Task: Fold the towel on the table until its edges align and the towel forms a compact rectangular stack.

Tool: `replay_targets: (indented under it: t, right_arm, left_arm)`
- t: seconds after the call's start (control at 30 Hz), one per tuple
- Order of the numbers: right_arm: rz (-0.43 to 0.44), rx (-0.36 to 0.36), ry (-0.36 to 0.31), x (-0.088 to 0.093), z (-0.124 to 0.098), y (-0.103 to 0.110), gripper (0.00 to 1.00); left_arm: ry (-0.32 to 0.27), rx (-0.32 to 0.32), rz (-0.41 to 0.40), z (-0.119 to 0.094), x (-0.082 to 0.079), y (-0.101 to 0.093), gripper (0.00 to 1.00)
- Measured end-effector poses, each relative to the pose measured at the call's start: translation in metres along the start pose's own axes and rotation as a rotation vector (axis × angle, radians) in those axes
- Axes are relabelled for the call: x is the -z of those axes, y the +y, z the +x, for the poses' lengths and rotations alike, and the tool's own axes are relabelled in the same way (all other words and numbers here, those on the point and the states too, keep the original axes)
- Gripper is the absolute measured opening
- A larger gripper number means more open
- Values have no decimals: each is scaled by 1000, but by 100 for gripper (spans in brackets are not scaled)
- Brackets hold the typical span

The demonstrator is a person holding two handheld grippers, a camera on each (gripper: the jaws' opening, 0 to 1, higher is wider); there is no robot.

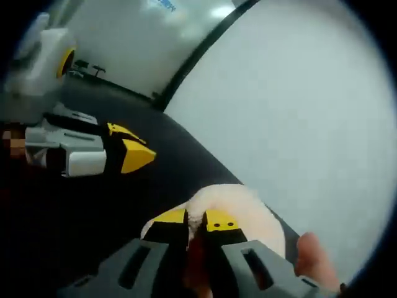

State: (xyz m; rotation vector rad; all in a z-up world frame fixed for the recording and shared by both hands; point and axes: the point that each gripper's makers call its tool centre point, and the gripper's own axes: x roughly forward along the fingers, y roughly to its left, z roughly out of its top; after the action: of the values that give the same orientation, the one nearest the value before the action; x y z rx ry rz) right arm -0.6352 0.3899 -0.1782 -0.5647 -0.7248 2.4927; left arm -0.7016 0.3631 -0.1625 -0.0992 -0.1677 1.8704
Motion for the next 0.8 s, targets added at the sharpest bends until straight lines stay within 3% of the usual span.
replay_targets:
  t: [0.07,0.1,0.17,0.2,0.23,0.27,0.33,0.43,0.53,0.57,0.6,0.63,0.67,0.7,0.73,0.8]
  right_arm:
    - [-85,-46,-15,2,3,7,22]
    - [-70,-83,-30,1,-3,13,28]
    - [28,-146,-79,-7,-20,21,36]
    - [127,-199,-125,-16,-40,21,39]
    - [187,-219,-144,-20,-46,19,37]
    - [285,-239,-181,-27,-59,8,32]
    - [390,-166,-265,-36,-76,-39,32]
    - [567,-45,-215,0,-61,-120,33]
    - [754,49,-48,74,-9,-173,34]
    - [846,63,-10,94,5,-178,33]
    - [957,29,61,111,17,-171,32]
    - [1085,-20,72,115,30,-165,30]
    - [1122,-85,41,107,36,-154,29]
    - [1087,-96,9,99,38,-147,31]
    - [985,-77,-34,88,41,-145,31]
    - [870,-101,-57,72,46,-127,31]
  left_arm:
    - [-1,1,-6,0,0,-1,16]
    - [0,2,-9,0,0,-1,16]
    - [-7,4,-26,1,-1,1,16]
    - [-9,4,-32,2,0,3,16]
    - [-9,3,-35,2,0,3,16]
    - [-9,3,-37,2,0,3,16]
    - [-12,1,-43,2,0,3,16]
    - [-10,6,-43,3,0,3,16]
    - [-10,18,-40,5,0,1,16]
    - [-9,19,-38,6,0,1,16]
    - [-8,21,-37,6,1,1,16]
    - [-10,21,-38,6,0,1,16]
    - [-10,21,-40,5,1,2,16]
    - [-10,20,-44,5,1,3,16]
    - [-10,18,-47,5,1,3,16]
    - [-6,17,-48,5,1,3,16]
